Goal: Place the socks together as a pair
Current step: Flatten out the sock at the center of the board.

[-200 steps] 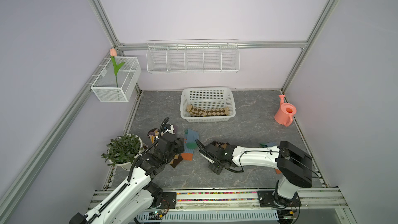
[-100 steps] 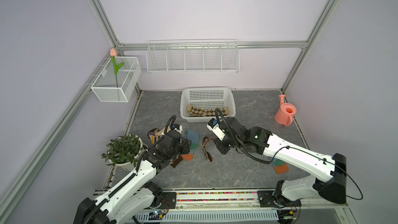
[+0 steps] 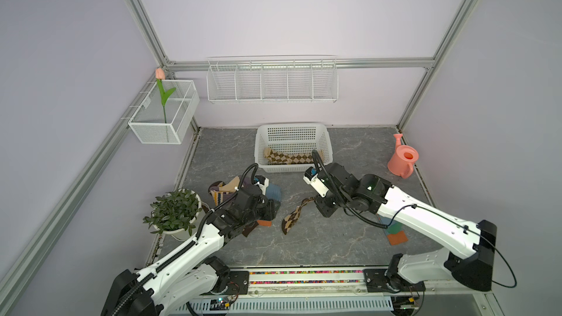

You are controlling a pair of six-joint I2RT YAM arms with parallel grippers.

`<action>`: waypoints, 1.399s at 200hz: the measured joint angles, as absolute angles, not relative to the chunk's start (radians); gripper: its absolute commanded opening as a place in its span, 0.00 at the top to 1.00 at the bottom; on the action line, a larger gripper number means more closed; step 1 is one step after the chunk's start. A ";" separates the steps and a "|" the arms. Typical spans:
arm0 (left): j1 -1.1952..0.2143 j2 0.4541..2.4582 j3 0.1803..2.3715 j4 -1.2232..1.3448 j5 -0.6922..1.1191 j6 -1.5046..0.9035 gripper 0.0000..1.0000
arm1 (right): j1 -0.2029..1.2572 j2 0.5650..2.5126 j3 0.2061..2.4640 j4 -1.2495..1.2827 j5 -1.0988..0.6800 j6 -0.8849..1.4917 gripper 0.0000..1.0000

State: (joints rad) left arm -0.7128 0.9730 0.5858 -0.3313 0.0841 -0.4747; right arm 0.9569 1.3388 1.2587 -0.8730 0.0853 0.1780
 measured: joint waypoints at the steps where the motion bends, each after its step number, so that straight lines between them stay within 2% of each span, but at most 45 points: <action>1: -0.714 0.974 0.586 -0.331 0.084 -0.474 0.50 | 0.957 1.338 1.256 -0.873 0.084 0.179 0.93; 17: -0.742 0.987 0.593 -0.331 0.083 -0.460 0.46 | 0.950 1.317 1.202 -0.880 0.059 0.196 0.93; 38: -0.798 0.996 0.593 -0.331 0.061 -0.444 0.46 | 0.914 1.294 1.128 -0.884 0.026 0.214 0.92; 82: -1.049 1.058 0.605 -0.353 -0.088 -0.432 0.45 | 0.778 1.250 1.056 -0.883 -0.023 0.236 0.93; 101: -1.106 1.126 0.632 -0.387 -0.149 -0.428 0.45 | 0.741 1.239 1.051 -0.873 -0.033 0.236 0.92; 183: -1.233 1.348 0.740 -0.408 -0.277 -0.326 0.45 | 0.671 1.203 0.981 -0.837 -0.085 0.234 0.92; 218: -1.244 1.446 0.796 -0.378 -0.272 -0.272 0.50 | 0.640 1.189 0.976 -0.822 -0.119 0.231 0.92; 280: -1.238 1.670 0.896 -0.401 -0.216 -0.222 0.53 | 0.601 1.171 0.975 -0.799 -0.159 0.224 0.92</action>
State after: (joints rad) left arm -1.2385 1.6699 0.8959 -0.4011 -0.2161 -0.2218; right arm 0.6014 1.1713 0.9749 -0.7986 -0.1585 0.2241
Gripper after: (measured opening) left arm 0.479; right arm 0.079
